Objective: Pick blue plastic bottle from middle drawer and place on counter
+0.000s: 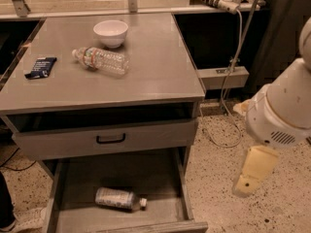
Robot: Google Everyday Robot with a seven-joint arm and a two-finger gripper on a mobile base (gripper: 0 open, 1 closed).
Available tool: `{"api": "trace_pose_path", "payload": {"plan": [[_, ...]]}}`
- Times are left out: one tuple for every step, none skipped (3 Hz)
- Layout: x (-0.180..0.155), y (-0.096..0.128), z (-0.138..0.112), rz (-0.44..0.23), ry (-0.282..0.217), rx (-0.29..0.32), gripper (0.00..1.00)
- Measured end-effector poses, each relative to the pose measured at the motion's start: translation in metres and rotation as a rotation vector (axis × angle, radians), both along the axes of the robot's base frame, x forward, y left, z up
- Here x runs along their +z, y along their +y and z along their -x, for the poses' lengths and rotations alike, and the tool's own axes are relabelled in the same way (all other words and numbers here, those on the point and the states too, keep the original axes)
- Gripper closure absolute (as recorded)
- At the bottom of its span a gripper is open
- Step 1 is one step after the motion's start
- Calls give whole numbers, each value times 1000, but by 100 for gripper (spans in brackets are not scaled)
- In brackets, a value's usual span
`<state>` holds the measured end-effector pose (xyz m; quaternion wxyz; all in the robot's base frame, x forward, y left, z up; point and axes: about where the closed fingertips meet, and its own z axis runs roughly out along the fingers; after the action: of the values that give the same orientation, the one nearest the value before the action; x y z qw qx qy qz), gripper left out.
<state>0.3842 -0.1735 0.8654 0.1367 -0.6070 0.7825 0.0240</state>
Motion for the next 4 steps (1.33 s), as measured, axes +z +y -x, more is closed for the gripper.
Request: {"api": "trace_pose_path", "payload": {"plan": [[-47,23,13,-6,52,18,0],[-98,54,23,-15,124,33,0],[-98,54,23,-15,123,33,0],[-121,66,13,14,91,16,0]]}}
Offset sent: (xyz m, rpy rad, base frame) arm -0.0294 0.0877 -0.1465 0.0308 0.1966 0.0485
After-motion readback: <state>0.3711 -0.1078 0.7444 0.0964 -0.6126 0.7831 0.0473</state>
